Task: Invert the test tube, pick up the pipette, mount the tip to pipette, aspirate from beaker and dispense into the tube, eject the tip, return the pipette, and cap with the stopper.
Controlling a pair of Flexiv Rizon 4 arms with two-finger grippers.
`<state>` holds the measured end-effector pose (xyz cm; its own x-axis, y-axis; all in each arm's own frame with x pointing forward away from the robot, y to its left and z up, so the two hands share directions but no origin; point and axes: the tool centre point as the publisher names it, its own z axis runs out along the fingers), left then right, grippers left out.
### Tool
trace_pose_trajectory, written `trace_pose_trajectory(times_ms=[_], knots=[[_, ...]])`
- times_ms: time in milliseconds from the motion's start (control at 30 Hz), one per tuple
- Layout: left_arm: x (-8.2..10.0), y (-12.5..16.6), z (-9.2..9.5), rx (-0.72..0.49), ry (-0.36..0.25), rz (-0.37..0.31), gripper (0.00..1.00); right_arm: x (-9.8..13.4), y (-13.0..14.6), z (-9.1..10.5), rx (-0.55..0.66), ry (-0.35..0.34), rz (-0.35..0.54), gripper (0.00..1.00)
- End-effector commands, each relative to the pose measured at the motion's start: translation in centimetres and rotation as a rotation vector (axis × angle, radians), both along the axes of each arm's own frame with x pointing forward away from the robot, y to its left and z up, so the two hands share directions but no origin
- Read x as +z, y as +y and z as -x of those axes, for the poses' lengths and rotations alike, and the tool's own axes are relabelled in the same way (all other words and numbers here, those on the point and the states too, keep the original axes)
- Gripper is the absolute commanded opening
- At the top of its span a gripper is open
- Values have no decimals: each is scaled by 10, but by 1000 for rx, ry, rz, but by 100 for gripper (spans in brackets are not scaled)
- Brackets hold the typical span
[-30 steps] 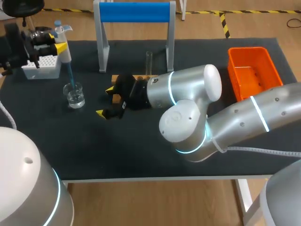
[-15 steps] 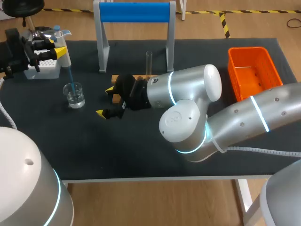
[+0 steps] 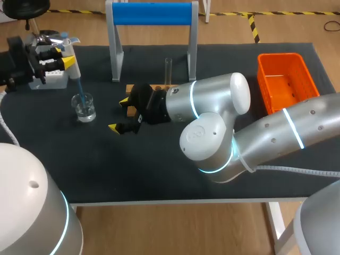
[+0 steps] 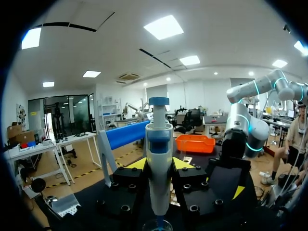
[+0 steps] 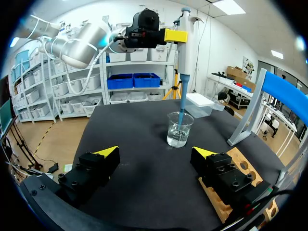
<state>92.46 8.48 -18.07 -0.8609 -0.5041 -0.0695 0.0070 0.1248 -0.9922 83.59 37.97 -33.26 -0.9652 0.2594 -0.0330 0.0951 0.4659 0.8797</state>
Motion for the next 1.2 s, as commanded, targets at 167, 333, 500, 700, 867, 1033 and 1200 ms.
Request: trace_pose_trajectory(times_ms=[167, 333, 500, 700, 867, 1033, 1200], knots=[[-5, 1, -4, -3, 10, -1, 0, 0, 0, 0, 0, 1, 2, 100], [-7, 1, -5, -1, 19, -1, 0, 0, 0, 0, 0, 1, 2, 100], [-7, 1, -5, -1, 27, -3, 0, 0, 0, 0, 0, 1, 2, 100], [-10, 1, -5, 1, 35, 0, 0, 0, 0, 0, 0, 1, 2, 100], [-11, 1, -5, 4, 39, 3, 0, 0, 0, 0, 0, 1, 2, 100], [-11, 2, -5, 8, 41, 5, 0, 0, 0, 0, 0, 1, 2, 100], [-11, 2, -5, 8, 35, 7, 0, 0, 0, 0, 0, 1, 2, 100]])
